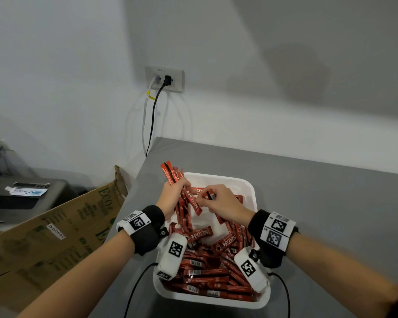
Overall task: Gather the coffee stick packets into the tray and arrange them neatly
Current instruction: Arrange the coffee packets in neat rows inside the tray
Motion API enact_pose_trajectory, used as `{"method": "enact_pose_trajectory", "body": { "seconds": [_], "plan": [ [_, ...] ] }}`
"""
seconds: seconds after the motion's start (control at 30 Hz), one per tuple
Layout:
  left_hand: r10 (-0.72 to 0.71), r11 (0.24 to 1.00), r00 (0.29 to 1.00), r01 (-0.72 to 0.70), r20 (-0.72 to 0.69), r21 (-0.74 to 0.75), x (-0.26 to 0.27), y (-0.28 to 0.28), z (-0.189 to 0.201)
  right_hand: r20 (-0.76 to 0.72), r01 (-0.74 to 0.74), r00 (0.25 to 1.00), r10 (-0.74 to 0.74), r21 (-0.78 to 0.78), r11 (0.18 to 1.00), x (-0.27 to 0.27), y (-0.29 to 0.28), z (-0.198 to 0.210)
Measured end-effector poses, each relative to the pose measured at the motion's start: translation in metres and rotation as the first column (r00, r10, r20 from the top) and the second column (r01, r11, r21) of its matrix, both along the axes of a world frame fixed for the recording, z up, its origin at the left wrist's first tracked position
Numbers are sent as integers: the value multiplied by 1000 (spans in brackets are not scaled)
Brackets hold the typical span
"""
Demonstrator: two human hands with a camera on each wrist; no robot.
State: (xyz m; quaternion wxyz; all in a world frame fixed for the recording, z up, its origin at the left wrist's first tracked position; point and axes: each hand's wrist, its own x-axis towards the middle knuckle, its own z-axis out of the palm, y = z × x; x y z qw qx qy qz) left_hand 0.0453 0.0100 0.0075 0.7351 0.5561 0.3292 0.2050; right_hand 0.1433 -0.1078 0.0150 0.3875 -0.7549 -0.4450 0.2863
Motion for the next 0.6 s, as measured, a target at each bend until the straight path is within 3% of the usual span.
{"method": "enact_pose_trajectory", "body": {
  "seconds": [0.13, 0.23, 0.33, 0.6],
  "plan": [
    [152, 981, 988, -153, -11, -116, 0, 6, -1, -134, 25, 990, -44, -137, 990, 4, 11, -3],
    [221, 975, 972, -222, -80, -12, -4, 17, 0, -40, -16, 999, 2, -357, 934, 5, 23, -15],
    [222, 972, 966, -208, -134, 109, -9, 23, 1, 49, -69, 993, 107, -497, 865, -8, 40, -28],
    [167, 978, 973, -143, -161, 152, -18, 21, -1, 141, -36, 978, 156, -617, 786, -23, 61, -31]
  ]
}}
